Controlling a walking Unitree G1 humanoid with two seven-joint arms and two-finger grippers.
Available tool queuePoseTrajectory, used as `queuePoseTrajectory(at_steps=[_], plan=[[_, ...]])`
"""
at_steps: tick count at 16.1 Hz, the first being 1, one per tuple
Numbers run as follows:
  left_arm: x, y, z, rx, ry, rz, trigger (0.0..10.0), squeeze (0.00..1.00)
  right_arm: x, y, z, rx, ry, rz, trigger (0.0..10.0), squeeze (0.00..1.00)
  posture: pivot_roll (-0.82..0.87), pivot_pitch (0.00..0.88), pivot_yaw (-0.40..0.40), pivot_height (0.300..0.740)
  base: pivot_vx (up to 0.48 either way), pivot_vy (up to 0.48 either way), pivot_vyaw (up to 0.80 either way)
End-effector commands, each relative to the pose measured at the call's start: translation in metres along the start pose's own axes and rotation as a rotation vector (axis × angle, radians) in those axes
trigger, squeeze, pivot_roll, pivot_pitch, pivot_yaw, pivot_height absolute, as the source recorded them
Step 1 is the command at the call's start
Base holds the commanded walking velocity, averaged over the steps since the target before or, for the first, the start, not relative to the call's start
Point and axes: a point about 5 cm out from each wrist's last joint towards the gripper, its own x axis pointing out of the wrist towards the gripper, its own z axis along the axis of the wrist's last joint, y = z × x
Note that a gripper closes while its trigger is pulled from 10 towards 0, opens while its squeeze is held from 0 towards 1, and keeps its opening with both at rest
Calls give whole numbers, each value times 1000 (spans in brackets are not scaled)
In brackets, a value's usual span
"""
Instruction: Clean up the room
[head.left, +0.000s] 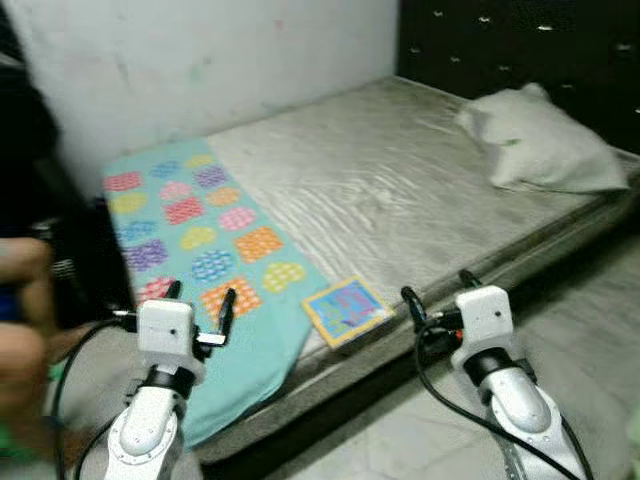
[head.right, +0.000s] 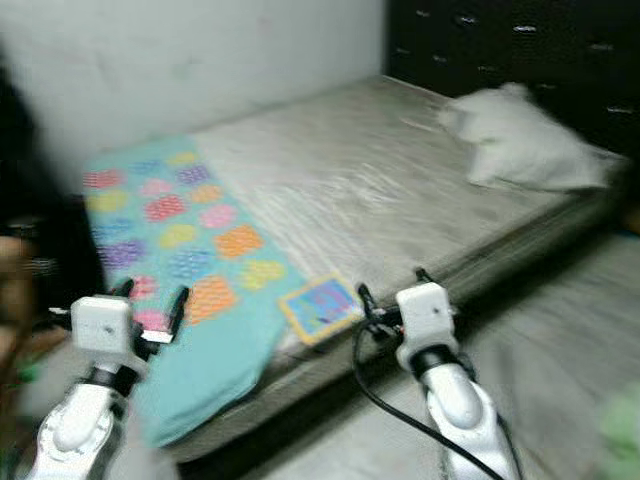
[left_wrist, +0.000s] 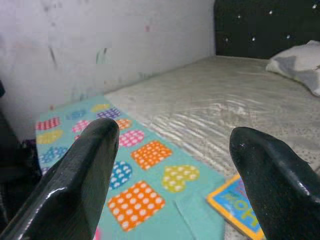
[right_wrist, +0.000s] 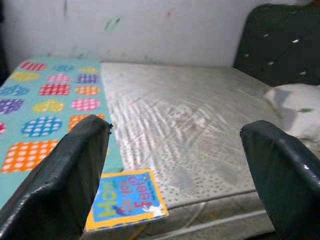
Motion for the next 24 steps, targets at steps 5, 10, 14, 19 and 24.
queuePoseTrajectory(at_steps=[5, 10, 14, 19, 24], plan=[[6, 5, 4, 20, -20, -14, 10000, 0, 6, 3, 1, 11, -19, -3, 10000, 0, -168, 0, 98, 740, 0, 0, 800], [7, 2, 2, 7, -18, -31, 10000, 0, 8, 4, 0, 14, -24, -6, 10000, 0, -168, 0, 95, 740, 0, 0, 800], [8, 2, 2, 0, -19, -41, 10000, 0, 10, 6, 0, 26, -31, -8, 10000, 0, -167, 0, 96, 740, 0, 0, 800], [8, 0, -3, -24, 7, -33, 10000, 0, 15, 6, 0, 70, -27, -45, 10000, 0, -170, 0, 105, 740, 0, 0, 0], [7, -2, 1, -30, -21, 13, 10000, 0, 32, 19, -3, 17, 17, 110, 10000, 0, -107, 0, 21, 740, 0, 0, 0]])
